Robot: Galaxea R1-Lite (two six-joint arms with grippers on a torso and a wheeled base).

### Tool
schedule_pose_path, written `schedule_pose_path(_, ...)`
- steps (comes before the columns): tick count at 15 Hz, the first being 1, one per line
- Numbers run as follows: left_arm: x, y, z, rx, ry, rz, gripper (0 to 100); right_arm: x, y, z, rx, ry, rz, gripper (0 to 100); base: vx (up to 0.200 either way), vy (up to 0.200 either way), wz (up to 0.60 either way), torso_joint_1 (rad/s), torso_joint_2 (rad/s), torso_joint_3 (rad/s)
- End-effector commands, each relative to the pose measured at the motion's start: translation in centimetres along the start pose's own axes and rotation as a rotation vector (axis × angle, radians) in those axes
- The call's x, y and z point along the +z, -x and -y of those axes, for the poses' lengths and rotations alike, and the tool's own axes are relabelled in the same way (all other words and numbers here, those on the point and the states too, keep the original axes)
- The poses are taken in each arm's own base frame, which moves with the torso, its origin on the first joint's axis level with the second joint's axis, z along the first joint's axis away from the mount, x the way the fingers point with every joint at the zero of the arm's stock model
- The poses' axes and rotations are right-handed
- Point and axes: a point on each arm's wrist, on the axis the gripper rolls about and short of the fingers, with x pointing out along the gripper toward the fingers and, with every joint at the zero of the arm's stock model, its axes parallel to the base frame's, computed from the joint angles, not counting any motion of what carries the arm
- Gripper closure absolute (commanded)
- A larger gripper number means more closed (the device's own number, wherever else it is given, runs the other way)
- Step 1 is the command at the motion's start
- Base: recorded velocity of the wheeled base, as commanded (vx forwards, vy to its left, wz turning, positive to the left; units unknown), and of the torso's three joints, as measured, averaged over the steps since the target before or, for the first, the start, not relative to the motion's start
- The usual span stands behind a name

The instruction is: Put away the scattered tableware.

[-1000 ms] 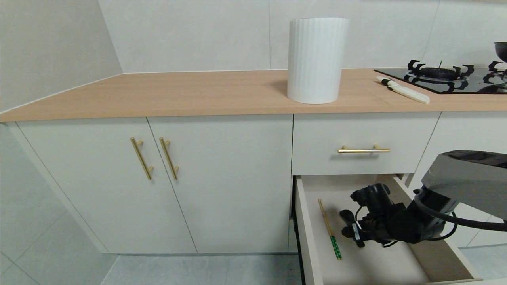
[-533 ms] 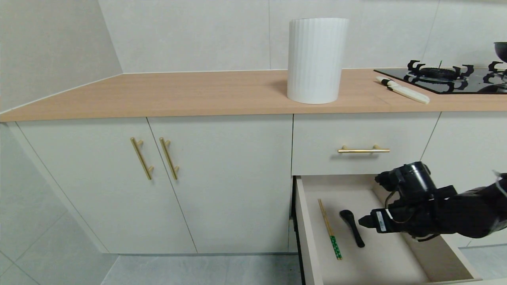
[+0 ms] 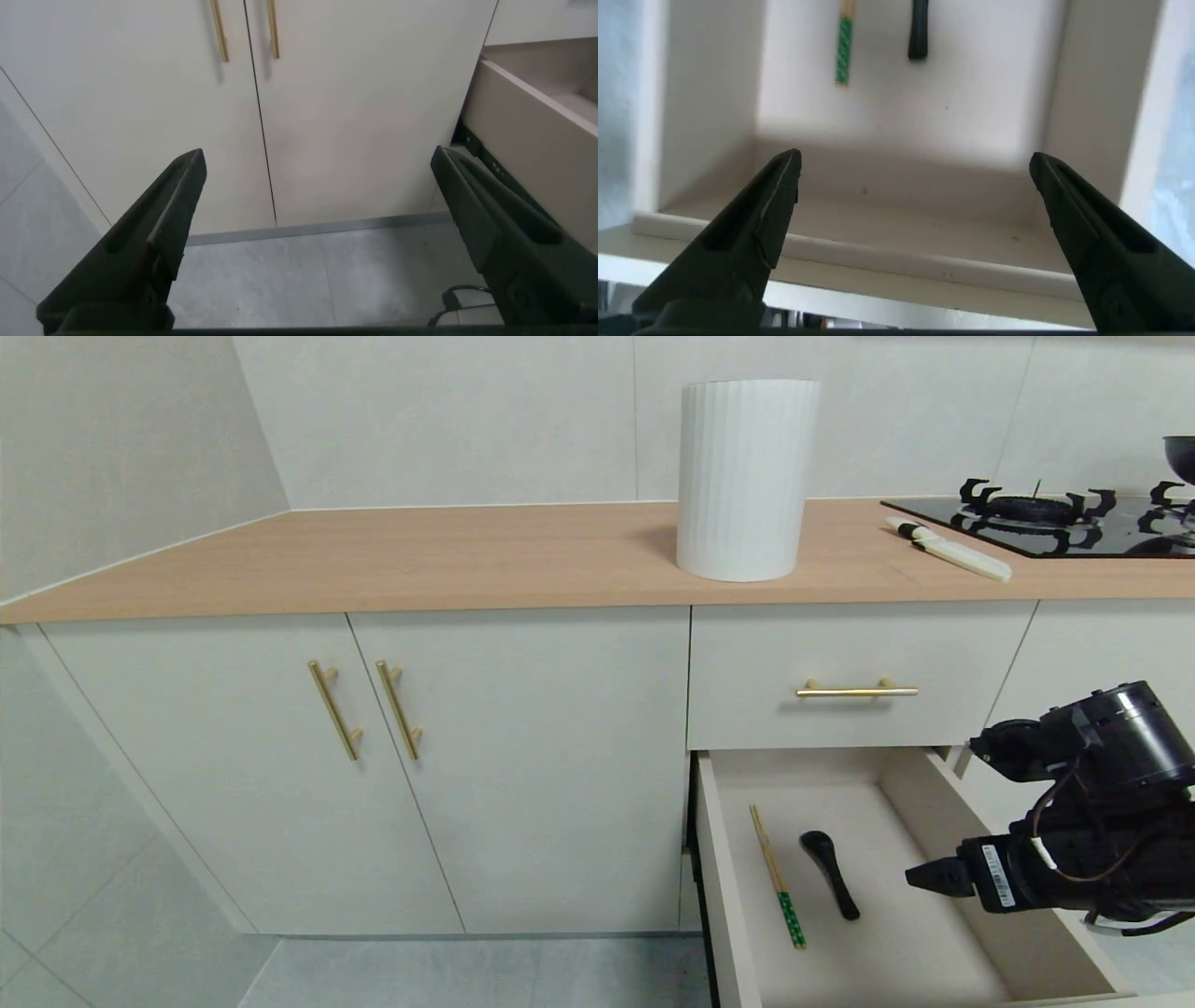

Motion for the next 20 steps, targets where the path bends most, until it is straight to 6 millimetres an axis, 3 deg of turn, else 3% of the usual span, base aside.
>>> schedule_pose_path(1,0.0,0.0,0.0,0.0,0.001,-0.001,0,0.0,0.5,0.0,0.005,0.001,0.018,0,0.0,0.0,0.0,0.0,0.0,0.0)
schedule_pose_path(3,0.0,0.0,0.0,0.0,0.001,-0.001,0,-0.1,0.4,-0.4,0.014,0.015,0.009,0,0.0,0.0,0.0,0.0,0.0,0.0)
schedule_pose_path(9,0.0,0.0,0.0,0.0,0.007,-0.001,0,-0.7,0.3,-1.1,0.029,0.044,-0.01,0,-0.2,0.0,0.0,0.003,0.0,0.005)
schedule_pose_path(20,0.0,0.0,0.0,0.0,0.007,-0.001,0,-3.6,-0.3,-2.5,0.055,0.235,-0.211,0,0.0,0.0,0.0,0.0,0.0,0.0)
